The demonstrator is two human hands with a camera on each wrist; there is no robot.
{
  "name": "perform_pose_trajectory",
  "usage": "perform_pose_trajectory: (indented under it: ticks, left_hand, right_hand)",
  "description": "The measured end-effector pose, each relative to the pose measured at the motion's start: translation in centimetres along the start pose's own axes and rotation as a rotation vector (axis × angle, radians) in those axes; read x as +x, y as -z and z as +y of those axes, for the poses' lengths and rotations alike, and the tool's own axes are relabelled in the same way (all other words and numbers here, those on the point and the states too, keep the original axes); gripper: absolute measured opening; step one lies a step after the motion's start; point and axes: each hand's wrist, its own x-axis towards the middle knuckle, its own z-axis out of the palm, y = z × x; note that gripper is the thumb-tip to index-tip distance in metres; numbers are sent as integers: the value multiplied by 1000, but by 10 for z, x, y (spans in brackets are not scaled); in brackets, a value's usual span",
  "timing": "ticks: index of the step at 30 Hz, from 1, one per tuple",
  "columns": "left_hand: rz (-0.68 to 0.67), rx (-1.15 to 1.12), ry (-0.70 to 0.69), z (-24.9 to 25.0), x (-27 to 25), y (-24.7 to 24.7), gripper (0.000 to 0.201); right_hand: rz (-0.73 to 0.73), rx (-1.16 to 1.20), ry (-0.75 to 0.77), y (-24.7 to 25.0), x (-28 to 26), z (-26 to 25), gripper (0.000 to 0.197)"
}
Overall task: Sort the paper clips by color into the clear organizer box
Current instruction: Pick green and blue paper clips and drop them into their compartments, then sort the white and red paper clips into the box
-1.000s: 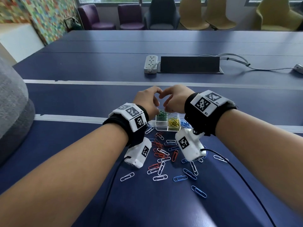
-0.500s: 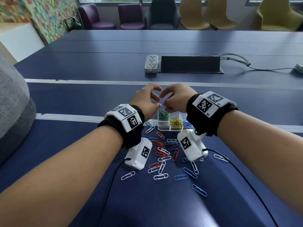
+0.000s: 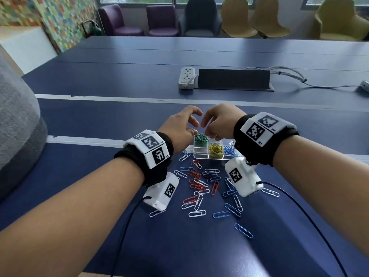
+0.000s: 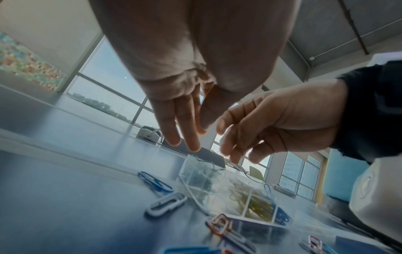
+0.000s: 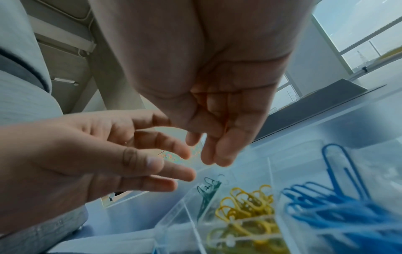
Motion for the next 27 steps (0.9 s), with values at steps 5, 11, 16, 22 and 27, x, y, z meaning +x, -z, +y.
perform_pose_trajectory:
  ticks: [5,11,16,22,27]
  left_hand:
    - [14,116,-39,2,-5,0,43]
    - [-27,266,-40,-2,-15,11,23]
    - [-228,421,-34,-4,-36,21,13]
    - [-413,538,-29,-3,-68,18,16]
    - [-477,542,-32,-3,-82,11,17]
  right_hand:
    - [-12,-166,39,-2,-5,-2,22]
    - [51,-221,21,5,0,3,24]
    - [-38,-579,33,2,13,5,17]
    - [-69,-777,121,-7,16,-1,16]
    - [-112,-824,186,0,16,-2,13]
